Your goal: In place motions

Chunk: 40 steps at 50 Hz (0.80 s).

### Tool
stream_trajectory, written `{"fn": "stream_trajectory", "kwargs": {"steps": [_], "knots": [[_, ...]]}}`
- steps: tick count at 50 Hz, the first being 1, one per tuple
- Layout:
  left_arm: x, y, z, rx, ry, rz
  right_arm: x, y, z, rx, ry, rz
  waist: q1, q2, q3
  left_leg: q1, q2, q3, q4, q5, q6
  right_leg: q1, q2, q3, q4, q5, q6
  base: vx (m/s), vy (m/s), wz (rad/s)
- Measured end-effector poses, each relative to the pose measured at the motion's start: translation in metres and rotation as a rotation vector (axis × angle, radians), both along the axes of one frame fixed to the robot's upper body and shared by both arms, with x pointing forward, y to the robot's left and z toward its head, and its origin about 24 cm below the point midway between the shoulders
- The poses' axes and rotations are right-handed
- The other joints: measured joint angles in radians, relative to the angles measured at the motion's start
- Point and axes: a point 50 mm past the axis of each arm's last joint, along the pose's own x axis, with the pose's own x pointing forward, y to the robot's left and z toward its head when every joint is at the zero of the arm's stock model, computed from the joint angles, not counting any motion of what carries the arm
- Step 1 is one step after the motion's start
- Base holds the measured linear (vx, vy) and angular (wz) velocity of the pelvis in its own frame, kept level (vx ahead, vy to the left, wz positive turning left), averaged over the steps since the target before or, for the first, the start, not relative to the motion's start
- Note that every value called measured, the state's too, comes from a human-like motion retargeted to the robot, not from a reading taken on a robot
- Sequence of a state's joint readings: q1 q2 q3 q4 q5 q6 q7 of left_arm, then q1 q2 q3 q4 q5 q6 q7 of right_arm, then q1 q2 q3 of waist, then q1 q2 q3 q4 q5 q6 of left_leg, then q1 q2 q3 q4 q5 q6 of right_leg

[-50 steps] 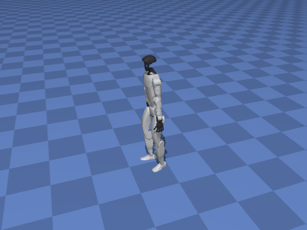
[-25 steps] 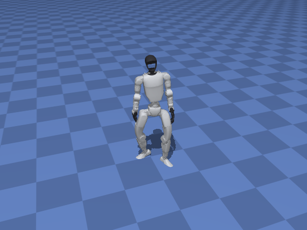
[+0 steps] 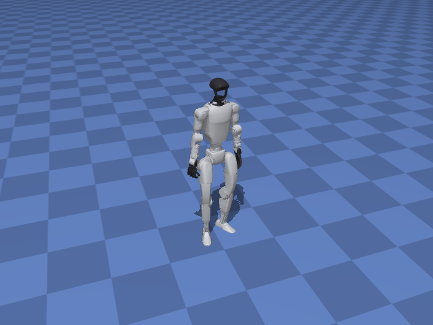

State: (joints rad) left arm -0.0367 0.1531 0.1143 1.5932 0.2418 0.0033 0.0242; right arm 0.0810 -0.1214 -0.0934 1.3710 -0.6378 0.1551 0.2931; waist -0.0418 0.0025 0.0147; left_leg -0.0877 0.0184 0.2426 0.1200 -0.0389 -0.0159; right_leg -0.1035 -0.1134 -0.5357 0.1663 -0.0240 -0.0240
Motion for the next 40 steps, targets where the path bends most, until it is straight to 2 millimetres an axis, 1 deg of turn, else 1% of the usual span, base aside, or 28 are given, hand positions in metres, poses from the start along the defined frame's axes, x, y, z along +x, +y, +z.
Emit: {"fn": "stream_trajectory", "kwargs": {"steps": [2,3,4,5,7,9,10,12,15,18,20,21,22,23,25,26,27,28,30,31,32,33,34,35,38,40], "knots": [[-0.002,0.000,0.000,-0.004,0.005,-0.021,-0.002,-0.002,0.000,0.003,0.008,0.005,-0.043,0.009,-0.017,-0.007,0.021,0.043,-0.005,-0.015,-0.007,-0.021,0.022,0.009,-0.021,-0.004,0.006,-0.04,-0.12,-1.34],[-0.004,0.000,0.000,-0.004,0.008,-0.022,-0.003,-0.004,0.001,0.006,0.014,0.015,-0.056,0.012,-0.024,-0.010,0.033,0.074,-0.007,-0.025,-0.011,-0.030,0.024,-0.001,-0.026,-0.017,0.028,-0.14,-0.15,-2.03],[-0.004,0.001,0.000,-0.004,0.010,-0.018,-0.003,-0.006,0.001,0.005,0.016,0.026,-0.063,0.016,-0.029,-0.010,0.049,0.108,-0.006,-0.036,-0.014,-0.033,0.018,-0.045,-0.033,-0.039,0.039,-0.21,-0.19,-2.40],[-0.004,0.001,0.000,-0.004,0.011,-0.012,-0.001,-0.007,0.001,0.002,0.016,0.038,-0.068,0.019,-0.031,-0.010,0.066,0.145,-0.005,-0.048,-0.018,-0.031,0.009,-0.105,-0.039,-0.065,0.044,-0.26,-0.23,-2.63],[-0.005,0.003,0.000,0.004,0.012,0.001,0.001,-0.010,0.002,-0.013,0.009,0.052,-0.072,0.017,-0.033,0.001,0.090,0.222,-0.009,-0.070,-0.021,0.001,-0.014,-0.298,-0.054,-0.092,0.062,-0.30,-0.28,-2.79],[-0.007,0.005,0.001,0.015,0.017,0.008,0.003,-0.013,0.002,-0.024,0.001,0.049,-0.063,0.016,-0.039,0.018,0.112,0.307,-0.009,-0.098,-0.025,0.032,-0.025,-0.456,-0.063,-0.096,0.069,-0.26,-0.29,-3.04],[-0.007,0.006,0.001,0.019,0.021,0.011,0.005,-0.015,0.002,-0.027,-0.005,0.044,-0.053,0.016,-0.043,0.028,0.124,0.355,-0.007,-0.114,-0.029,0.045,-0.029,-0.514,-0.064,-0.091,0.066,-0.17,-0.19,-3.14],[-0.012,0.006,0.001,0.018,0.026,0.021,0.007,-0.018,0.003,-0.029,-0.014,0.034,-0.053,0.025,-0.054,0.047,0.147,0.424,-0.005,-0.141,-0.039,0.055,-0.038,-0.557,-0.047,-0.081,0.053,-0.14,-0.18,-3.05],[-0.021,0.001,-0.001,0.001,0.028,0.066,0.011,-0.023,0.004,-0.044,-0.028,0.024,-0.050,0.044,-0.066,0.090,0.176,0.553,-0.009,-0.175,-0.060,0.049,-0.061,-0.541,0.009,-0.085,0.031,-0.15,-0.29,-3.15],[-0.028,-0.002,-0.001,-0.010,0.030,0.107,0.013,-0.026,0.005,-0.059,-0.030,-0.005,-0.042,0.058,-0.072,0.147,0.179,0.674,-0.027,-0.198,-0.083,0.056,-0.083,-0.558,0.039,-0.088,0.012,-0.10,-0.27,-3.11],[-0.033,-0.004,-0.001,-0.012,0.037,0.132,0.012,-0.027,0.005,-0.061,-0.015,-0.027,-0.029,0.053,-0.079,0.184,0.167,0.743,-0.036,-0.210,-0.100,0.067,-0.094,-0.573,0.025,-0.066,0.019,-0.05,-0.42,-2.97],[-0.037,-0.005,-0.001,-0.012,0.045,0.144,0.010,-0.026,0.005,-0.060,-0.001,-0.032,-0.023,0.042,-0.085,0.205,0.155,0.777,-0.036,-0.215,-0.108,0.064,-0.093,-0.571,0.008,-0.056,0.034,0.06,-0.33,-2.74],[-0.041,-0.005,-0.001,-0.012,0.054,0.156,0.007,-0.025,0.005,-0.058,0.015,-0.034,-0.017,0.031,-0.092,0.225,0.145,0.809,-0.035,-0.218,-0.115,0.054,-0.091,-0.554,-0.003,-0.051,0.040,0.15,-0.28,-2.62],[-0.047,-0.004,-0.001,-0.010,0.067,0.166,0.003,-0.023,0.005,-0.055,0.034,-0.032,-0.011,0.020,-0.101,0.244,0.140,0.839,-0.028,-0.216,-0.117,0.030,-0.091,-0.504,-0.002,-0.058,0.029,0.22,-0.39,-2.40],[-0.057,-0.003,0.001,-0.002,0.095,0.181,-0.005,-0.020,0.004,-0.047,0.074,-0.023,-0.013,-0.011,-0.122,0.268,0.143,0.882,0.013,-0.190,-0.102,-0.014,-0.113,-0.393,0.019,-0.070,0.029,0.26,-0.51,-1.96],[-0.061,-0.004,0.001,0.004,0.103,0.193,-0.008,-0.017,0.004,-0.044,0.087,-0.014,-0.018,-0.044,-0.121,0.268,0.146,0.867,0.067,-0.168,-0.060,-0.020,-0.130,-0.345,0.005,-0.066,0.024,0.17,-0.45,-1.68],[-0.063,-0.004,0.001,0.007,0.106,0.207,-0.009,-0.014,0.004,-0.041,0.095,-0.003,-0.021,-0.080,-0.117,0.259,0.154,0.838,0.139,-0.160,-0.004,-0.022,-0.152,-0.310,-0.007,-0.060,0.024,0.06,-0.40,-1.73],[-0.062,-0.005,0.001,0.006,0.099,0.225,-0.007,-0.011,0.003,-0.038,0.094,0.012,-0.021,-0.121,-0.107,0.233,0.170,0.781,0.249,-0.176,0.077,-0.014,-0.186,-0.302,-0.018,-0.050,0.034,0.04,-0.45,-1.72],[-0.056,-0.005,0.000,-0.015,0.080,0.237,-0.003,-0.009,0.003,-0.034,0.085,0.049,-0.040,-0.149,-0.093,0.126,0.223,0.566,0.484,-0.220,0.214,-0.018,-0.199,-0.240,-0.019,-0.051,0.042,0.09,-0.43,-1.56],[-0.053,-0.006,0.000,-0.026,0.073,0.221,-0.004,-0.010,0.003,-0.036,0.083,0.068,-0.041,-0.142,-0.097,0.060,0.222,0.441,0.571,-0.228,0.250,-0.023,-0.186,-0.219,-0.029,-0.043,0.036,0.16,-0.24,-1.70],[-0.050,-0.008,-0.001,-0.034,0.064,0.207,-0.004,-0.012,0.003,-0.040,0.082,0.086,-0.034,-0.136,-0.098,-0.002,0.201,0.318,0.639,-0.229,0.271,-0.030,-0.172,-0.194,-0.040,-0.034,0.030,0.15,-0.11,-2.18],[-0.046,-0.011,-0.002,-0.037,0.049,0.199,-0.004,-0.015,0.003,-0.048,0.082,0.100,-0.010,-0.132,-0.096,-0.055,0.139,0.195,0.668,-0.216,0.265,-0.038,-0.157,-0.159,-0.050,-0.023,0.023,0.09,-0.10,-2.40],[-0.040,-0.015,-0.003,-0.044,0.031,0.201,-0.002,-0.017,0.004,-0.058,0.080,0.110,0.010,-0.132,-0.092,-0.085,0.105,0.145,0.685,-0.220,0.268,-0.049,-0.148,-0.122,-0.054,-0.016,0.018,0.02,-0.10,-2.44],[-0.034,-0.020,-0.004,-0.052,0.010,0.210,0.001,-0.020,0.004,-0.071,0.076,0.117,0.028,-0.134,-0.085,-0.103,0.085,0.130,0.696,-0.231,0.275,-0.062,-0.143,-0.084,-0.055,-0.010,0.014,-0.01,-0.13,-2.35],[-0.019,-0.029,-0.005,-0.104,-0.047,0.212,0.007,-0.023,0.005,-0.094,0.058,0.123,0.053,-0.125,-0.047,-0.093,0.085,0.172,0.627,-0.301,0.278,-0.060,-0.104,0.024,-0.063,0.001,0.001,0.05,-0.10,-1.95],[-0.010,-0.031,-0.006,-0.128,-0.068,0.155,0.009,-0.027,0.005,-0.098,0.049,0.107,0.037,-0.108,-0.055,-0.100,0.033,0.190,0.480,-0.304,0.277,-0.073,-0.101,0.056,-0.069,0.012,0.008,0.15,0.06,-0.95]]}}
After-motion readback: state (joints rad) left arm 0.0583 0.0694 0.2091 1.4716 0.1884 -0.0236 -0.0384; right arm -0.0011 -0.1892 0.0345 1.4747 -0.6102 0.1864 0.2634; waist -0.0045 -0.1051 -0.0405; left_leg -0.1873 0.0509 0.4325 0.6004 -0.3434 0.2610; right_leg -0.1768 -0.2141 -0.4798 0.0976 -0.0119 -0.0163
